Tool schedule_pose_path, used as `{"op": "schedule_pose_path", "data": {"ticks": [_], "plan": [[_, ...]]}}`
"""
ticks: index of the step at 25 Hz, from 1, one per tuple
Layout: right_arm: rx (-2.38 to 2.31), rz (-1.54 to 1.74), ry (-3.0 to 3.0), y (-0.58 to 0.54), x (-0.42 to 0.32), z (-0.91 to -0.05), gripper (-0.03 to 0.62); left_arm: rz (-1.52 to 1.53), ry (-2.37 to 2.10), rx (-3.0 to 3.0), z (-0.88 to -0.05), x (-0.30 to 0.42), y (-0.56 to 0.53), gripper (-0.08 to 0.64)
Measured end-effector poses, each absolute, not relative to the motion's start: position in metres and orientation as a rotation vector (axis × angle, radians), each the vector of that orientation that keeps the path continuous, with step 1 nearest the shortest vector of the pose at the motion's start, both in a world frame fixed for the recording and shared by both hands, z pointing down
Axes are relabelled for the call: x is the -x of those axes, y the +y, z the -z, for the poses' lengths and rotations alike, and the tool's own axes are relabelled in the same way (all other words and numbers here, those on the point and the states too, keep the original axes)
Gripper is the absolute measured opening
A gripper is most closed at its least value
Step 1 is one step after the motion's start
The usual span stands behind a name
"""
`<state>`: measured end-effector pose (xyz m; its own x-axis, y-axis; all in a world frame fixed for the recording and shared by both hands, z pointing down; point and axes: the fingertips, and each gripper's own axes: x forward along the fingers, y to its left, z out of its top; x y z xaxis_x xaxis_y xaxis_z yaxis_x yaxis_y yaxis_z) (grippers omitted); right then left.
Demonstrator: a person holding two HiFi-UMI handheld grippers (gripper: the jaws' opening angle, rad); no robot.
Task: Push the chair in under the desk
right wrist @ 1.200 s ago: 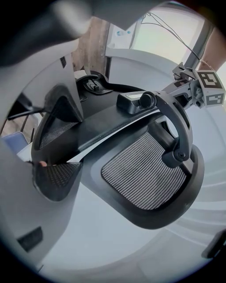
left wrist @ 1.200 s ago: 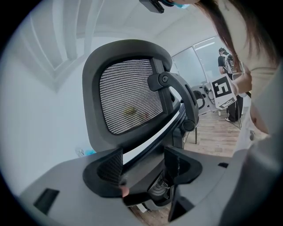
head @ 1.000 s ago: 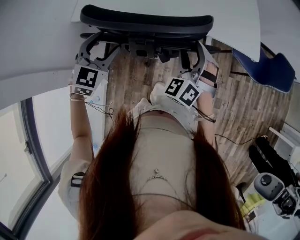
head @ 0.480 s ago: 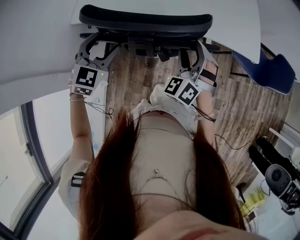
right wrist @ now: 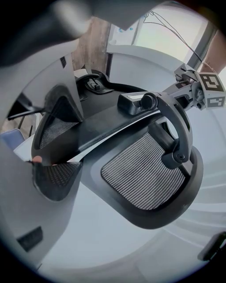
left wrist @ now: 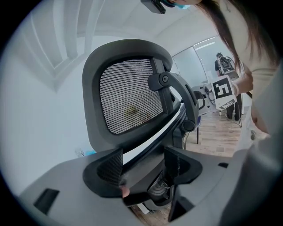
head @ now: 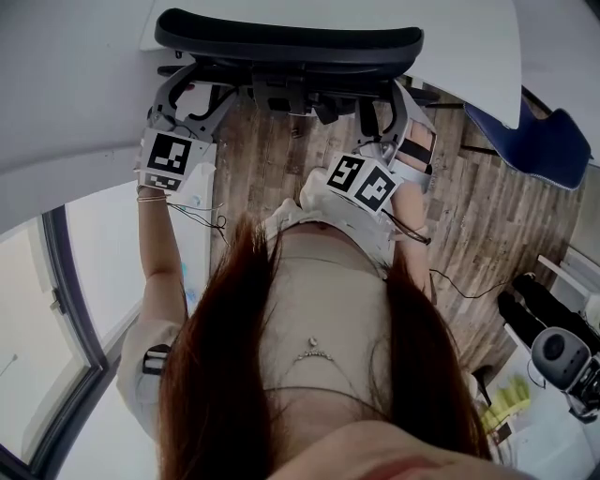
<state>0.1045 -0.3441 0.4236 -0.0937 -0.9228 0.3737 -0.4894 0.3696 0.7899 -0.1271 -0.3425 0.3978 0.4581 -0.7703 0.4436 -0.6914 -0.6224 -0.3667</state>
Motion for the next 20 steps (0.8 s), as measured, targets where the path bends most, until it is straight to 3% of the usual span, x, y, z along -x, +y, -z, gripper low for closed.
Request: {"op": "schedule_pose_path", "data": {"ticks": [20], "plan": [[-1.262,0.607,-1.712,-0.367,-0.1,-0.422,0.281,0.862,1.293,2.567,-0.397,0.131,-0.365,0.288]]}}
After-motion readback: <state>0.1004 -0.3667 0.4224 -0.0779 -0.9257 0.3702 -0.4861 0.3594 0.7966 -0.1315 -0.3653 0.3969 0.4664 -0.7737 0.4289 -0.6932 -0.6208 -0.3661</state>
